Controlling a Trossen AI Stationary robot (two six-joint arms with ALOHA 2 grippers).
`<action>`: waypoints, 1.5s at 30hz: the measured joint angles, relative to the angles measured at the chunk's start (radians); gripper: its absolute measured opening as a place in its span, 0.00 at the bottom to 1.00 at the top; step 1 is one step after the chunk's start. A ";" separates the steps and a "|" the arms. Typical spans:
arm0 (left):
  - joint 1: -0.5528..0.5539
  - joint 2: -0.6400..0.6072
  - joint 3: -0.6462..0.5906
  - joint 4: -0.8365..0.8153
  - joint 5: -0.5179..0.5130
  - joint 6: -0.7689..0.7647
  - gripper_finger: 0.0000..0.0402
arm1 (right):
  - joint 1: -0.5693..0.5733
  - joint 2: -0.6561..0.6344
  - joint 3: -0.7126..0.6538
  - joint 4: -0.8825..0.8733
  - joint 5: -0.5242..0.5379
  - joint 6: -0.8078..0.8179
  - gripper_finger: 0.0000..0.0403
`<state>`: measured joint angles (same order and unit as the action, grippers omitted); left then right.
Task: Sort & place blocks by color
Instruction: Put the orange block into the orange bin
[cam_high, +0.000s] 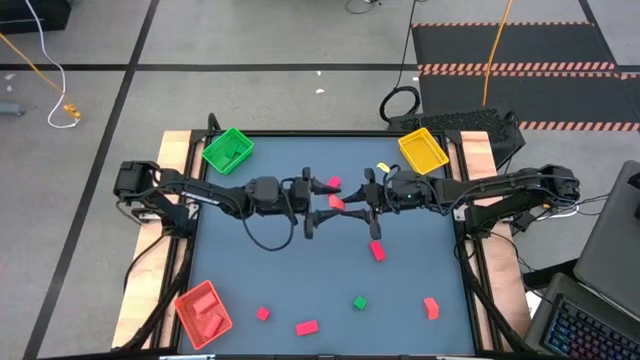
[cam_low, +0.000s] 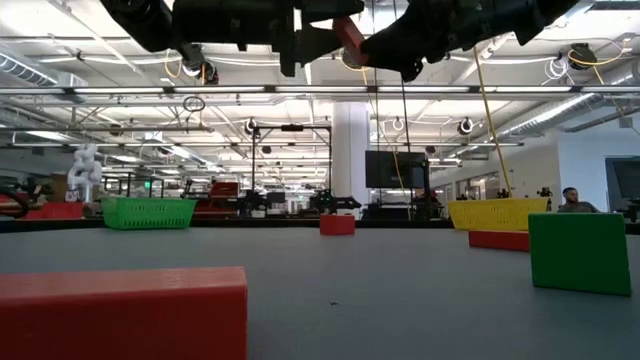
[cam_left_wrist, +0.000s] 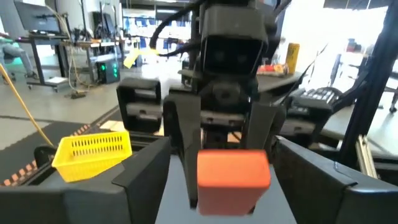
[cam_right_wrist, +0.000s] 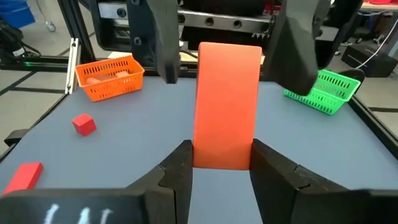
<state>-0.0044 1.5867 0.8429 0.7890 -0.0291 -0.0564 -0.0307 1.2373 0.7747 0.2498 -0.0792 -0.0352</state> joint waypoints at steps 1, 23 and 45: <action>0.000 0.000 0.000 -0.002 0.000 -0.008 0.66 | 0.000 0.000 -0.005 0.009 0.000 0.005 0.30; -0.061 -0.093 0.000 -0.305 -0.012 -0.092 0.32 | 0.000 -0.005 -0.054 0.080 0.001 0.028 0.43; -0.732 -0.469 -0.001 -1.389 0.088 -1.110 0.32 | -0.001 -0.154 -0.052 -0.234 0.008 0.019 0.44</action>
<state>-0.7360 1.1182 0.8418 -0.5998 0.0593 -1.1661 -0.0319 1.0835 0.7223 0.0162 -0.0708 -0.0163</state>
